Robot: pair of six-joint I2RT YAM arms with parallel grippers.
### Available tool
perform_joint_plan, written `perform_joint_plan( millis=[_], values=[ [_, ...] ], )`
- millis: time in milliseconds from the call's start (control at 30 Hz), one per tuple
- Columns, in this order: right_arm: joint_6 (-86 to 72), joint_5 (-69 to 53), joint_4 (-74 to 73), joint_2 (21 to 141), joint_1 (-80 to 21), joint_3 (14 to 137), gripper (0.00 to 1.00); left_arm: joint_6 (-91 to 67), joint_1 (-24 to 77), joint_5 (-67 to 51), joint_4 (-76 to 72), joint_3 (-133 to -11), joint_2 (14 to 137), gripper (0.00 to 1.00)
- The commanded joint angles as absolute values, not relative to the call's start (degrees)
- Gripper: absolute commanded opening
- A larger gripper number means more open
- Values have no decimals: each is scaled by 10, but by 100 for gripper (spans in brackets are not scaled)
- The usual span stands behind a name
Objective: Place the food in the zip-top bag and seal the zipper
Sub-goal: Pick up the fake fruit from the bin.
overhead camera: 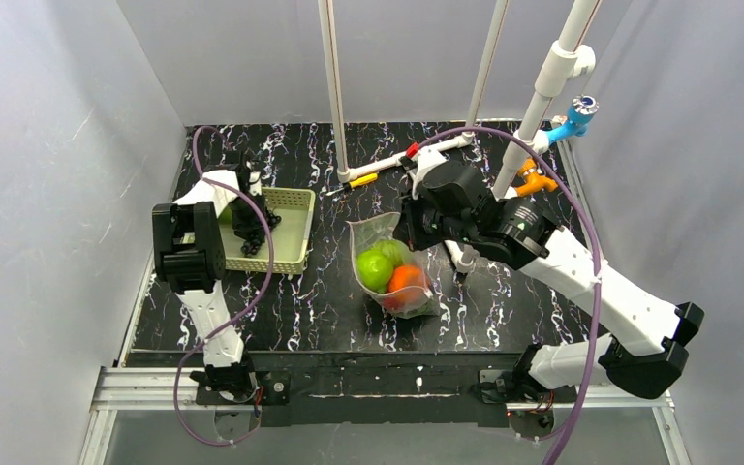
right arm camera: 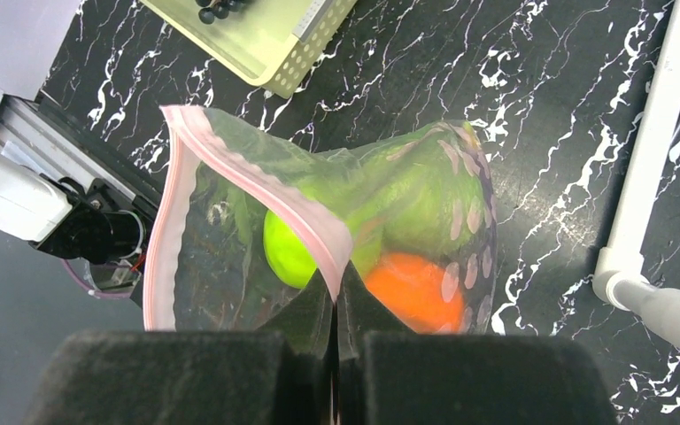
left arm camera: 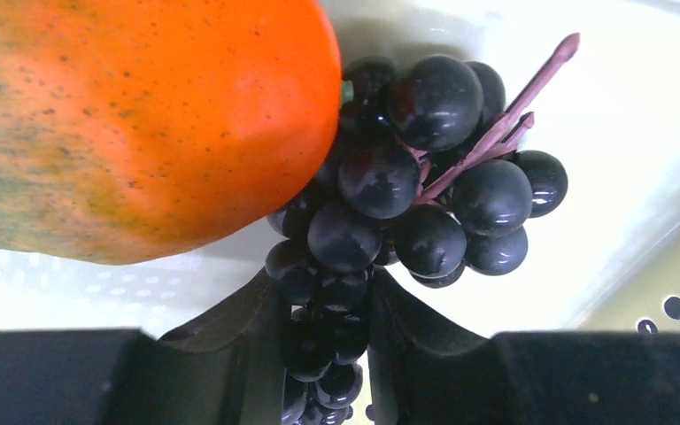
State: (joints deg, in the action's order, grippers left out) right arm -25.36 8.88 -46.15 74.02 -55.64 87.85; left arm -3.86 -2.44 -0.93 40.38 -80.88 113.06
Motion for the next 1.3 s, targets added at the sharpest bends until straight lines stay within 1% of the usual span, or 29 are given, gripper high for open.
perform_joint_plan(
  millis=[0,267,367,567,800,933,1067,1267],
  values=[
    [-248,103,-422,712,-560,876,1,-26,-8,-14,429,-806,1112,22],
    [-241,113,-429,717,-560,883,1,-26,-9,-48,407,-781,1051,6],
    [-242,116,-430,716,-560,880,1,-29,11,-64,398,-772,1024,0],
    [-240,120,-436,722,-560,881,1,-40,12,-90,374,-745,957,0],
    [-238,125,-445,731,-560,892,1,-67,14,-135,308,-679,832,0],
    [-236,128,-446,736,-560,894,1,-68,41,-149,250,-637,753,0],
    [-233,131,-449,749,-560,905,1,-72,56,-219,165,-596,683,0],
    [-234,123,-465,778,-560,942,1,-98,89,-355,46,-536,582,0]
  ],
)
